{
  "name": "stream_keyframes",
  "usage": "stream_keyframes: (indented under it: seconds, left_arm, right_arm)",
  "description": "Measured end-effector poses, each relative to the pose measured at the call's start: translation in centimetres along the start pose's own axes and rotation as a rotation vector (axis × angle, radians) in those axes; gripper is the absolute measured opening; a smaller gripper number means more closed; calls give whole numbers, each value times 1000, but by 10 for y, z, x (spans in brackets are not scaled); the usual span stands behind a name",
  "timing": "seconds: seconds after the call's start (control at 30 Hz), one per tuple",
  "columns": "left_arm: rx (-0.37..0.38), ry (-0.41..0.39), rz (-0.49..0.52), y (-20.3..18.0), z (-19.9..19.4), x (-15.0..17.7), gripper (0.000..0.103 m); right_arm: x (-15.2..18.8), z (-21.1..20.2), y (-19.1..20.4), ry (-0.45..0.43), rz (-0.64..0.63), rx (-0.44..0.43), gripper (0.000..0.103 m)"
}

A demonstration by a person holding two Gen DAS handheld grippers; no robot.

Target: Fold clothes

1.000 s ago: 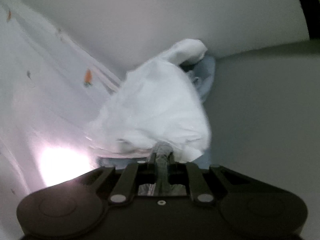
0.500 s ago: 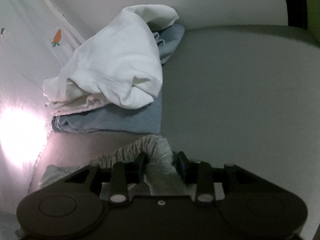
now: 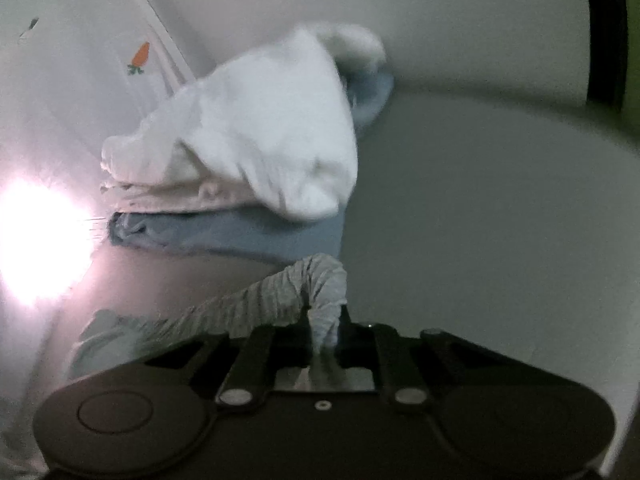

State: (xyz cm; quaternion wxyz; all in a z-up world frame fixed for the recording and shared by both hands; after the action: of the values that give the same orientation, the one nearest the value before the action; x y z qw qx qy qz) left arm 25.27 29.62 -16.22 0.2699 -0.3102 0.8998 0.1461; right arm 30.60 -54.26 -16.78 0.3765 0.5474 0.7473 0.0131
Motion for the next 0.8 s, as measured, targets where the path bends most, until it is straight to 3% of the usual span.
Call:
stream_keyframes:
  seconds: [0.13,0.3,0.4,0.53,0.63,0.67,0.73,0.8]
  left_arm:
    - [8,-89,47,6,-31,-12,0]
    - [18,-195,0,42,-84,-1,0]
    - [-54,-159,26,55,-82,19,0]
    - [-114,-5,85,58,-40,48,5]
    - [-132,42,127,51,-27,62,10]
    - [-140,40,139,50,-28,60,13]
    - [-157,35,161,47,-29,57,37]
    - [-160,17,160,46,-33,50,47]
  right_arm:
    - [-18,-24,1,-39,-25,-40,10]
    - [-28,-47,-16,-45,-30,-77,10]
    - [-23,-39,-31,-18,-30,-31,10]
    - [-8,-17,-49,54,-40,54,14]
    - [3,-10,-50,82,-82,101,27]
    - [6,-9,-49,80,-103,111,38]
    - [9,-12,-44,77,-148,122,51]
    - [12,-16,-36,72,-207,126,60]
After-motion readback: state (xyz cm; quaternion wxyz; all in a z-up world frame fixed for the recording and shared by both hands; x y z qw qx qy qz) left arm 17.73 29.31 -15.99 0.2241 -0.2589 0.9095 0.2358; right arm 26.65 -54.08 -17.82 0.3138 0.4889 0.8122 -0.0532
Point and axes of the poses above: each gripper's, at about its wrist camera, not at the fingertips, and z roughly the way its jaws point, y to its left, x to its underside, the point moved 1 cm from there along z, roughly the way its jaws point, and after that the axes turned 12 degrees about z, right-handed, at the moved point
